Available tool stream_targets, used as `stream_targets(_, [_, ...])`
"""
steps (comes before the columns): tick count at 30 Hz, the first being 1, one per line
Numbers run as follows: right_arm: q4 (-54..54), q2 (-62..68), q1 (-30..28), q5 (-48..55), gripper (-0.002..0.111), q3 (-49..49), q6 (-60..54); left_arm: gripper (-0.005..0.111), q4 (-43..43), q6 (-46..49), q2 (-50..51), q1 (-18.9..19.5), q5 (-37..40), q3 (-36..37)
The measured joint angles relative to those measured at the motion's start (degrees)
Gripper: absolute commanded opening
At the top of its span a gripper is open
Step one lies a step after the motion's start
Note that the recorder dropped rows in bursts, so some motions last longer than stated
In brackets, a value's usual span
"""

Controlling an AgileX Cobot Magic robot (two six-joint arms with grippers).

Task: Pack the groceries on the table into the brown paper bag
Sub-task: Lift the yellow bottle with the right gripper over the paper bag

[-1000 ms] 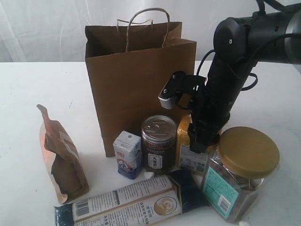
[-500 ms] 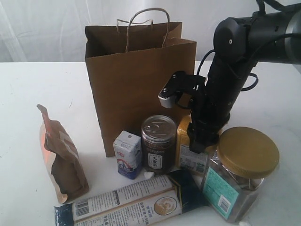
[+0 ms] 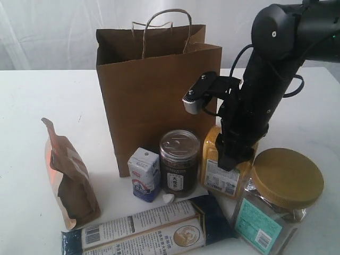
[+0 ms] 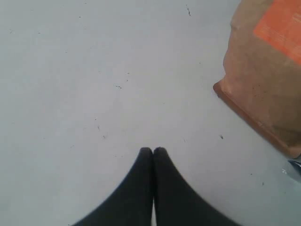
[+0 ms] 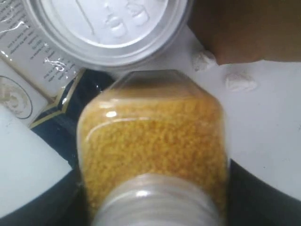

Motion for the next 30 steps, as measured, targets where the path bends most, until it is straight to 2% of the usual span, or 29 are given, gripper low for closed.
stream_targets(11, [1.7,-8.0,0.0,3.6,0.0,0.0,2.6,0.0,0.0,0.0,0.0,0.0,0.0,0.0])
stream_targets(17, [8.7,-14.4,0.0,8.1,0.0,-0.7,3.0,0.0,0.0,0.0,0.0,0.0,0.0,0.0])
stream_targets(24, [21.3,-22.1,0.0,5.6,0.0,-1.1,2.8,0.0,0.0,0.0,0.0,0.0,0.0,0.0])
stream_targets(30, [40.4,-24.2,0.0,4.6,0.0,-1.1,-5.1,0.0,0.0,0.0,0.0,0.0,0.0,0.0])
